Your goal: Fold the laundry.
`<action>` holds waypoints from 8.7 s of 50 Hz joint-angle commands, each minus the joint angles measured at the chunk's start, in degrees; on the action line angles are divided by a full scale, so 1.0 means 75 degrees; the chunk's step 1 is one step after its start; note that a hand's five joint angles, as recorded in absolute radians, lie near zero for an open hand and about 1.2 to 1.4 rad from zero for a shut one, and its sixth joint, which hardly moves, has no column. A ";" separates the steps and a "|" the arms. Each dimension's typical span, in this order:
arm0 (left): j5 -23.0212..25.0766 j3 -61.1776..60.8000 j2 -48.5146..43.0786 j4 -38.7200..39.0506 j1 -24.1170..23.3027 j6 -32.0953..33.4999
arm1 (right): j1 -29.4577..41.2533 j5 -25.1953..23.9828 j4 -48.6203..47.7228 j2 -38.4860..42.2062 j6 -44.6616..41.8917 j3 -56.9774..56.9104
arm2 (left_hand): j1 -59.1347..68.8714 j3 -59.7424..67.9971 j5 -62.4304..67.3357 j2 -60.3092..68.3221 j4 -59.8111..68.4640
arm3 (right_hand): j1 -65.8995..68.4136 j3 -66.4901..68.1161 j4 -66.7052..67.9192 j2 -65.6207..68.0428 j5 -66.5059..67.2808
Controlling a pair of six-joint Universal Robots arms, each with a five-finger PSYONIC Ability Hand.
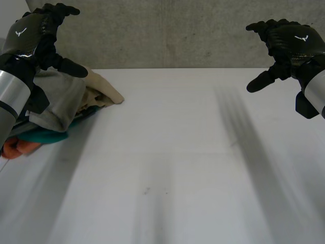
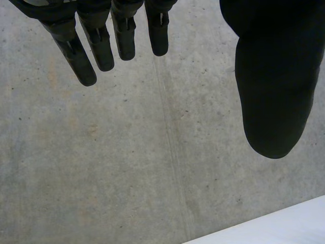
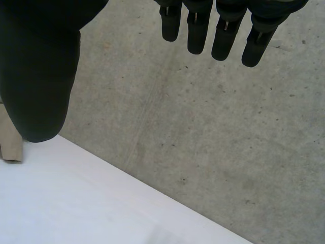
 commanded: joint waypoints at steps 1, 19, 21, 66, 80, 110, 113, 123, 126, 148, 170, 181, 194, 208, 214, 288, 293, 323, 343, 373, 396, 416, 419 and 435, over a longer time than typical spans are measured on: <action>-0.0019 -0.0020 0.0051 -0.0010 -0.0006 0.0006 | 0.0010 0.0213 -0.0108 -0.0109 -0.0042 0.0089 | -0.0732 -0.0754 -0.0773 -0.0775 -0.0790 | -0.0501 -0.0795 -0.0790 -0.0671 -0.0745; -0.0757 0.0284 -0.0287 0.0024 -0.0077 0.1586 | 0.0010 0.0225 -0.0108 -0.0179 -0.0077 0.0124 | -0.0591 -0.0613 -0.0633 -0.0635 -0.0649 | -0.0501 -0.0795 -0.0790 -0.0671 -0.0745; -0.1155 0.0577 -0.1071 0.0071 -0.0065 0.2172 | -0.0001 0.0213 -0.0097 -0.0167 -0.0077 0.0100 | -0.0591 -0.0613 -0.0633 -0.0635 -0.0649 | -0.0501 -0.0795 -0.0790 -0.0671 -0.0745; -0.1133 0.2628 -0.3884 0.1091 -0.3661 0.1471 | -0.0107 0.0260 -0.0132 -0.0015 -0.0721 0.0030 | 0.8601 0.8580 0.8560 0.8558 0.8544 | -0.0501 -0.0795 -0.0790 -0.0671 -0.0745; -0.0758 0.2983 -0.4453 0.0552 -0.4040 0.1317 | -0.0107 0.0213 0.0044 0.0395 -0.1529 -0.0134 | -0.0681 -0.0702 -0.0722 -0.0724 -0.0738 | -0.0501 -0.0795 -0.0790 -0.0671 -0.0745; -0.0148 -0.0758 -0.2867 -0.0749 -0.2159 0.4693 | -0.0083 0.0201 0.0597 0.1895 -0.4519 0.1165 | 0.0507 0.0486 0.0466 0.0464 0.0450 | 0.1035 0.0741 0.0747 0.0866 0.0792; -0.0183 -0.0688 -0.2855 -0.0586 -0.2816 0.4681 | -0.0083 0.0225 0.0419 0.1884 -0.4448 0.1412 | 0.0709 0.0688 0.0668 0.0666 0.0652 | 0.1013 0.0719 0.0724 0.0843 0.0769; -0.1694 0.0400 -0.4318 -0.0034 -0.3873 0.4787 | -0.0095 0.0213 0.0443 0.1895 -0.4424 0.1811 | 0.0978 0.0957 0.0937 0.0935 0.0921 | 0.0946 0.0652 0.0657 0.0776 0.0702; -0.2070 0.1092 -0.4928 -0.0057 -0.4178 0.4810 | -0.0107 0.0178 0.0372 0.1895 -0.4389 0.1881 | 0.1471 0.1449 0.1429 0.1427 0.1413 | 0.0946 0.0652 0.0657 0.0776 0.0702; -0.2117 0.2406 -0.5820 -0.0128 -0.4213 0.5208 | -0.0119 0.0201 -0.0003 0.2047 -0.4213 0.1835 | 0.8601 0.8580 0.8560 0.8558 0.8544 | 0.0431 0.0137 0.0142 0.0261 0.0187; -0.2082 0.1177 -0.1287 -0.1241 -0.2715 0.5326 | -0.0001 -0.0326 0.2376 0.3557 -0.4190 -0.1234 | 0.8601 0.8580 0.8560 0.8558 0.8544 | -0.0109 -0.0403 -0.0397 -0.0278 -0.0352; -0.2024 0.0215 -0.0476 -0.1124 -0.1905 0.5326 | 0.0186 -0.0350 0.3571 0.5457 -0.4178 -0.3742 | 0.8601 0.8580 0.8560 0.8558 0.8544 | 0.8827 0.8533 0.8538 0.8658 0.8583; -0.1238 0.2954 -0.1963 0.1031 -0.1003 0.4905 | 0.0221 0.1289 -0.0455 0.4089 -0.3194 -0.5339 | 0.8601 0.8580 0.8560 0.8558 0.8544 | 0.8833 0.8538 0.8544 0.8663 0.8589; -0.1567 0.2773 -0.2304 0.2298 -0.1155 0.4131 | 0.0151 0.0600 -0.1657 0.2048 -0.3241 -0.1437 | 0.8601 0.8580 0.8560 0.8558 0.8544 | 0.8833 0.8538 0.8544 0.8663 0.8589; -0.1555 0.1669 -0.2316 0.2286 -0.1319 0.4060 | 0.0128 0.0448 0.0320 0.2117 -0.3905 -0.0009 | 0.8601 0.8580 0.8560 0.8558 0.8544 | 0.7353 0.7059 0.7064 0.7183 0.7109; -0.1356 0.0285 -0.0852 0.1221 -0.1260 0.3334 | -0.1265 -0.0360 -0.0216 0.1854 -0.3169 0.1038 | 0.8601 0.8580 0.8560 0.8558 0.8544 | 0.8833 0.8538 0.8544 0.8663 0.8589; -0.1344 0.0437 -0.0150 0.0519 -0.1248 0.3334 | -0.1993 -0.0408 0.1037 0.0491 -0.4340 0.0711 | 0.8601 0.8580 0.8560 0.8558 0.8544 | 0.8833 0.8538 0.8544 0.8663 0.8589; -0.1356 0.4828 -0.4588 -0.1993 -0.1084 0.5888 | -0.0589 0.1677 0.3050 0.3287 -0.6595 -0.3890 | 0.8601 0.8580 0.8560 0.8558 0.8544 | 0.8833 0.8538 0.8544 0.8663 0.8589; -0.1801 0.5408 -0.4554 0.2779 -0.1190 0.5374 | -0.0470 0.2077 -0.2078 0.3043 -0.4049 -0.4283 | 0.8601 0.8580 0.8560 0.8558 0.8544 | 0.8833 0.8538 0.8544 0.8663 0.8589; -0.1555 0.0122 -0.2905 -0.2638 -0.1155 0.4985 | -0.1547 0.1315 0.3299 0.3094 -0.7022 -0.0537 | 0.8601 0.8580 0.8560 0.8558 0.8544 | 0.8833 0.8538 0.8544 0.8663 0.8589; -0.1695 0.2252 -0.4400 -0.2355 -0.1565 0.5901 | -0.1866 0.1396 0.1896 0.3617 -0.7320 -0.1000 | 0.8601 0.8580 0.8560 0.8558 0.8544 | 0.8833 0.8538 0.8544 0.8663 0.8589; -0.2621 0.4925 -0.6780 -0.0116 -0.1764 0.5912 | -0.1115 0.1934 -0.0390 0.5948 -0.6663 -0.3565 | 0.8601 0.8580 0.8560 0.8558 0.8544 | 0.8833 0.8538 0.8544 0.8663 0.8589; -0.2633 0.5194 -0.7038 -0.0093 -0.1776 0.5900 | -0.1091 0.2111 -0.0390 0.6230 -0.6663 -0.3848 | 0.8601 0.8580 0.8560 0.8558 0.8544 | 0.8833 0.8538 0.8544 0.8663 0.8589; -0.2598 0.4798 -0.6735 0.0212 -0.2174 0.5818 | -0.1114 0.2042 -0.0987 0.5122 -0.5084 -0.3360 | -0.0732 -0.0754 -0.0773 -0.0775 -0.0790 | -0.0501 -0.0795 -0.0790 -0.0671 -0.0745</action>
